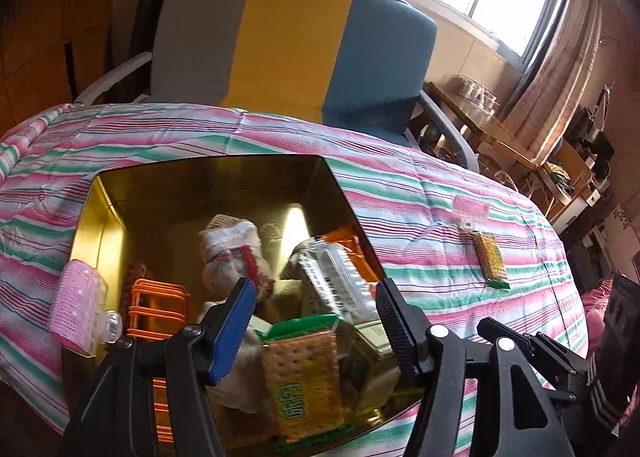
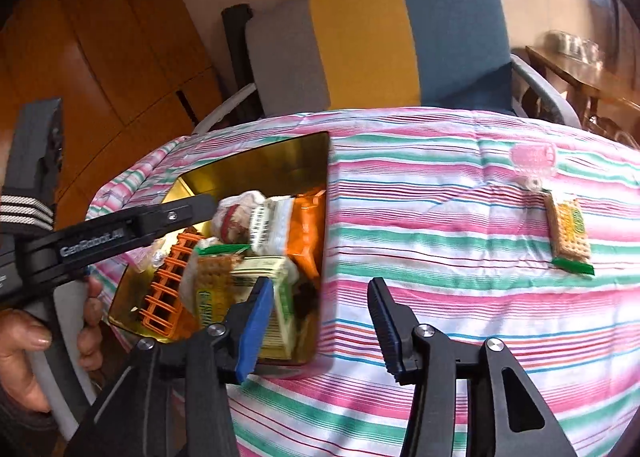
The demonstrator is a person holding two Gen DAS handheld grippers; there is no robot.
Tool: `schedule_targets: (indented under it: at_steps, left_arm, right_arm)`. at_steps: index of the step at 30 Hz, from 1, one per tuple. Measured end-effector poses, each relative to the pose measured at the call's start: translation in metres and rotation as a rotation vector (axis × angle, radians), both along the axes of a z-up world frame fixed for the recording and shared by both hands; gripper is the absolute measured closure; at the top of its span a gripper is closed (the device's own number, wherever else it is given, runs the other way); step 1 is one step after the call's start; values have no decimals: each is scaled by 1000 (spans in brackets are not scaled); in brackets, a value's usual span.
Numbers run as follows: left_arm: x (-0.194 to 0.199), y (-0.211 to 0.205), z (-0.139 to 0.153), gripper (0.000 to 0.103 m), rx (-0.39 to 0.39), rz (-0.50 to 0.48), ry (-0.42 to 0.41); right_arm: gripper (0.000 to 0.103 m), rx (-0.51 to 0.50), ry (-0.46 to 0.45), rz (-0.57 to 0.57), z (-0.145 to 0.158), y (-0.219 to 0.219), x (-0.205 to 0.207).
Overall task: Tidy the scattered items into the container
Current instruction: 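Open both tools to drop the sock and juice box into the tray, then move both tools to the pink roller and WEIDAN biscuit pack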
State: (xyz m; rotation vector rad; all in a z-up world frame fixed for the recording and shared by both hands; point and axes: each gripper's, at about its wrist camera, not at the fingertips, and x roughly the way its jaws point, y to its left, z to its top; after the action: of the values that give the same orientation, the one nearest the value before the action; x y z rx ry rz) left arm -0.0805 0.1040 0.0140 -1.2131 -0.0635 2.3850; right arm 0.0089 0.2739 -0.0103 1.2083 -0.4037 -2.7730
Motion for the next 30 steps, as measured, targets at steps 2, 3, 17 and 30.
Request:
schedule_targets:
  at_steps: [2,3,17,30]
  left_arm:
    - [3,17,2,39,2,-39,-6]
    - [3,26,3,39,2,-55,-11]
    - [-28,190,8,36,-58,-214,-100]
    - [-77,317,-35,36,-225,-281,-86]
  right_arm:
    - [46,6,-18,-69,-7,23,5]
    - [45,2,-27,-105,-10,36,10]
    - [33,27,-78,-426,-41,176,21]
    - [30,33,-93,-406,-64,215,-40]
